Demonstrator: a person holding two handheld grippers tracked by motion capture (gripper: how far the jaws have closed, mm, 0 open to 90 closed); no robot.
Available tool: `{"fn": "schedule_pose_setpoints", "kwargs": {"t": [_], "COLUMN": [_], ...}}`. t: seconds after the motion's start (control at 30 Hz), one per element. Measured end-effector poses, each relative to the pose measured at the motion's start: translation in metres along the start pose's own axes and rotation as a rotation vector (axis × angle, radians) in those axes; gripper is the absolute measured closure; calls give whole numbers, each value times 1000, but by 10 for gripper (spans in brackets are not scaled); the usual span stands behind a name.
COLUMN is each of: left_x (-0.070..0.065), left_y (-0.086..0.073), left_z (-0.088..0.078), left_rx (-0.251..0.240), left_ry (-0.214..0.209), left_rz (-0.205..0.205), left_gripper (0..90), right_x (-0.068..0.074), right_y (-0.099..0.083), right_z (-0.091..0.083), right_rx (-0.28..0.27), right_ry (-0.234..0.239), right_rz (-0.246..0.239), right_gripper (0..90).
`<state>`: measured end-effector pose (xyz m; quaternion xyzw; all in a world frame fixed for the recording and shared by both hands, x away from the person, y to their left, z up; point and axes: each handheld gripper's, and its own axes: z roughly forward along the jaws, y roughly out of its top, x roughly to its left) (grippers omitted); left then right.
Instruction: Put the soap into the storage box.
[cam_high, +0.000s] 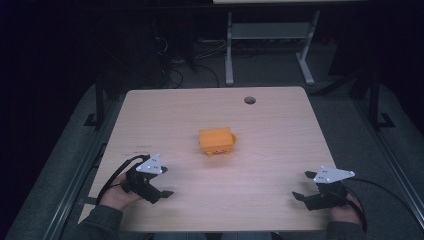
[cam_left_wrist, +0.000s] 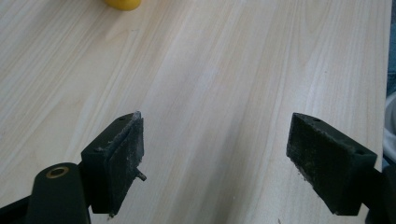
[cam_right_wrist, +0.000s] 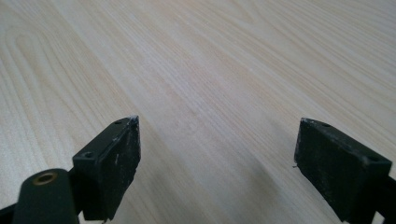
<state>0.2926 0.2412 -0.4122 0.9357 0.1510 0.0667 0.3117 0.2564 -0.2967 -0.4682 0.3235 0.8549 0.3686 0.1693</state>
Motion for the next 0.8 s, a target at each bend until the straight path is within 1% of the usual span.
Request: {"fn": "schedule_pose_setpoints", "kwargs": {"t": [0.03, 0.07, 0.23, 0.33, 0.5, 0.57, 0.7, 0.8], "left_x": [0, 0, -2, -4, -7, -10, -11, -11], "left_y": [-1, -2, -5, -10, -18, -21, -23, -24], "left_z": [0, -1, -2, -3, -3, -3, 1, 2], "left_rx": [-2, 1, -1, -7, -11, -21, -2, -2], "left_ry": [3, 6, 14, 21, 48, 44, 25, 20], "left_rz": [-6, 1, -10, -21, -43, -54, -43, -48], "left_gripper": [184, 182, 181, 181, 181, 178, 167, 159], "right_x": [0, 0, 0, 0, 0, 0, 0, -1], "right_y": [0, 0, -1, -1, -2, -2, -2, -1], "right_z": [0, 0, 0, -1, -1, -1, 0, 1], "right_rx": [1, 1, 0, -1, 1, 1, 9, 7], "right_ry": [0, 0, -4, -6, -7, -6, 0, 3], "right_rz": [1, 1, 1, 8, 6, 3, -4, -7], "right_gripper": [140, 140, 140, 140, 140, 140, 140, 140]}}
